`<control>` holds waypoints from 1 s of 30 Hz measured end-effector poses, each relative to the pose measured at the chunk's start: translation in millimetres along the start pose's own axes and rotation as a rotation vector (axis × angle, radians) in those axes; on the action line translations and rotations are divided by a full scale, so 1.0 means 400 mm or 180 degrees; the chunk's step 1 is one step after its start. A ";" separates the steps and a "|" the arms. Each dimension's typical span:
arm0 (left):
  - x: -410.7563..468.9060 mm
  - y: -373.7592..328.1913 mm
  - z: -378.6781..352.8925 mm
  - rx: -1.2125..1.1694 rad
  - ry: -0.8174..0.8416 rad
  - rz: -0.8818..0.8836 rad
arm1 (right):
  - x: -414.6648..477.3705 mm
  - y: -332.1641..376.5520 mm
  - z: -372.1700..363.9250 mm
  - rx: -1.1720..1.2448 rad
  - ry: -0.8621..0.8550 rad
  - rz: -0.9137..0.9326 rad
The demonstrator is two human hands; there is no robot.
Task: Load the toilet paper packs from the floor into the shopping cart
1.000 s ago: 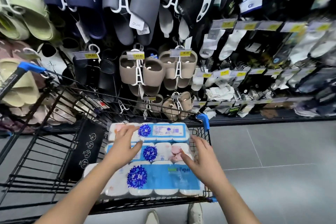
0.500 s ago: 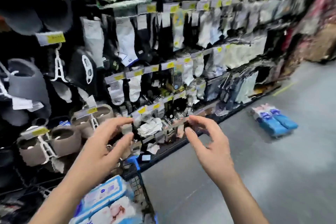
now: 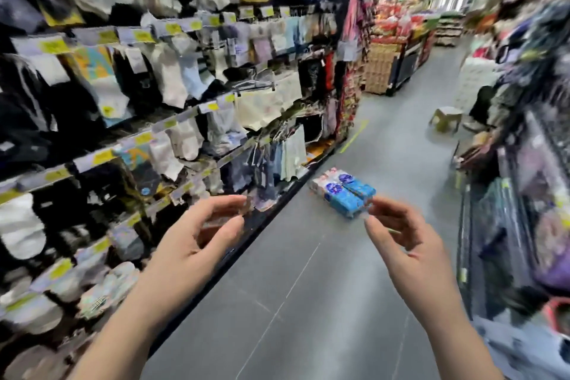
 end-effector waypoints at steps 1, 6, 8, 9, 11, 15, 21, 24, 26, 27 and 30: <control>0.021 0.003 -0.042 -0.0052 0.0067 0.0023 | 0.026 -0.016 0.022 -0.0028 -0.0015 -0.0020; 0.160 -0.007 -0.230 -0.0334 0.0248 0.0090 | 0.152 -0.106 0.112 -0.0034 -0.0278 -0.0192; 0.229 0.001 -0.293 -0.0455 0.0294 0.0138 | 0.204 -0.137 0.120 -0.0063 -0.0345 -0.0248; 0.268 0.010 -0.327 -0.0489 0.0325 0.0141 | 0.233 -0.151 0.121 -0.0076 -0.0368 -0.0269; 0.350 0.031 -0.397 -0.0557 0.0408 0.0119 | 0.301 -0.180 0.118 -0.0119 -0.0416 -0.0296; 0.540 0.083 -0.528 -0.0728 0.0569 0.0054 | 0.467 -0.234 0.077 -0.0260 -0.0504 -0.0265; 0.845 0.185 -0.654 -0.0861 0.0722 0.0232 | 0.775 -0.281 -0.050 -0.0385 -0.0611 -0.0260; 1.009 0.220 -0.710 -0.0961 0.0697 0.0265 | 0.916 -0.316 -0.103 -0.0399 -0.0690 -0.0261; 1.096 0.243 -0.763 -0.0979 0.0739 0.0270 | 0.996 -0.352 -0.122 -0.0436 -0.0724 -0.0292; 1.130 0.253 -0.792 -0.0973 0.0790 0.0271 | 1.032 -0.370 -0.128 -0.0451 -0.0736 -0.0323; 1.224 0.288 -0.883 -0.0910 0.0974 0.0317 | 1.136 -0.424 -0.140 -0.0433 -0.0813 -0.0406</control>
Point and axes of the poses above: each hand's wrist, its own x-axis towards the middle knuckle, its own z-axis out of the back of the hand, y = z × x, the point moved 9 cm from there along x, towards the middle knuckle, and after that the axes turned 11 degrees about -y, right-handed, at the moved point
